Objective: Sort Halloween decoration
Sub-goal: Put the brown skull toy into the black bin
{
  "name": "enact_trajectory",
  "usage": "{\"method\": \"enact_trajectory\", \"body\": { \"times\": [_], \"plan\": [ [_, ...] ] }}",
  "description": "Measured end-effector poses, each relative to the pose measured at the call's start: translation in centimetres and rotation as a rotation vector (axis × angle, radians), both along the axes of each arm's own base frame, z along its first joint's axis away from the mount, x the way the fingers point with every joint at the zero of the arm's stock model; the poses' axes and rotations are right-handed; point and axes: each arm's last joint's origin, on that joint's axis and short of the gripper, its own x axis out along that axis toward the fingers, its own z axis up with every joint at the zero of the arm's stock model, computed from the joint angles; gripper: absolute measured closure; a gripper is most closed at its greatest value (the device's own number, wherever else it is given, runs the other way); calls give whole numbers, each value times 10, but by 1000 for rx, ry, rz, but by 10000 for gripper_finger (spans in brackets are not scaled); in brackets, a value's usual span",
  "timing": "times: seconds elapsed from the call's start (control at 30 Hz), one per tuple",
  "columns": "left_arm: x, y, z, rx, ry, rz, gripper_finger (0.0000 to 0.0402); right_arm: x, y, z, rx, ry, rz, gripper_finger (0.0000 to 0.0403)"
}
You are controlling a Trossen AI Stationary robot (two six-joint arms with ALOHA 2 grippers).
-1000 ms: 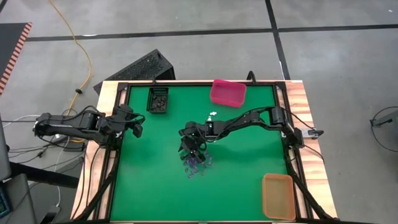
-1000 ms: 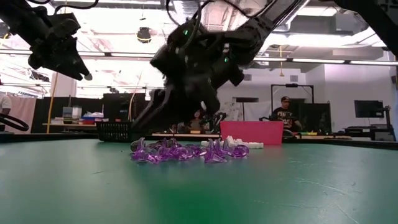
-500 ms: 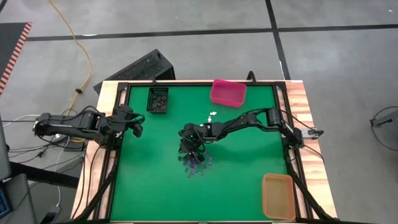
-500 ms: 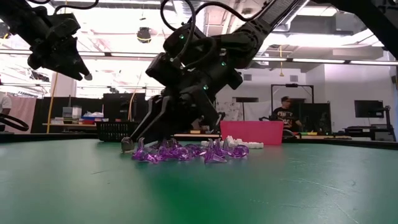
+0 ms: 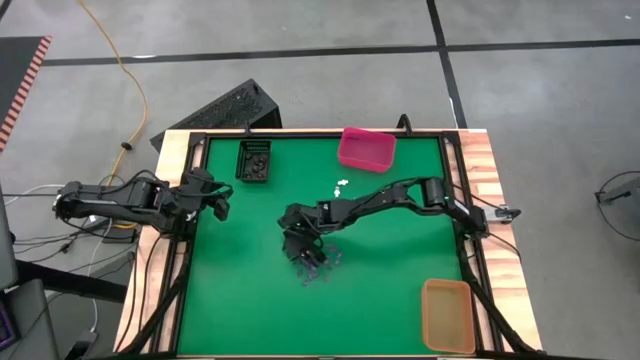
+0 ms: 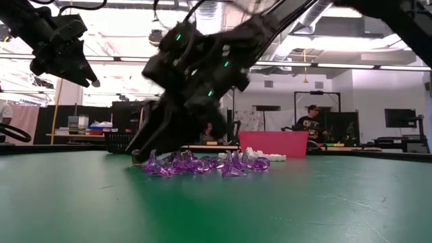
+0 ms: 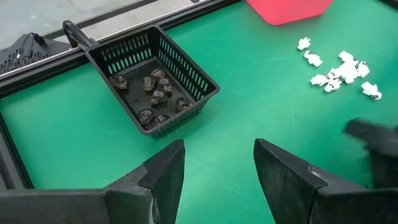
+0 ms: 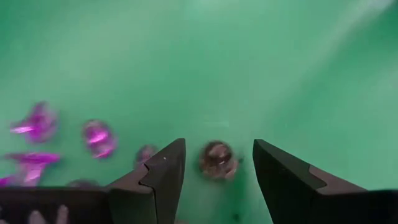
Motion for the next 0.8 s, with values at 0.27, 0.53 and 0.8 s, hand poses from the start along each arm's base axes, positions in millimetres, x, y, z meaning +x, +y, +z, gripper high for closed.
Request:
{"method": "enact_trajectory", "body": {
  "times": [0.27, 0.53, 0.8],
  "plan": [
    [2, 0, -1, -6, 8, -5, 219, 7, 1, -2, 7, 43, -12, 185],
    [3, -1, -1, -8, 17, -11, 219, 6, -2, -5, 13, 69, -21, 229],
    [3, 0, -1, -1, 19, -8, 219, 6, -4, -5, 5, 77, -33, 299]
  ]
}}
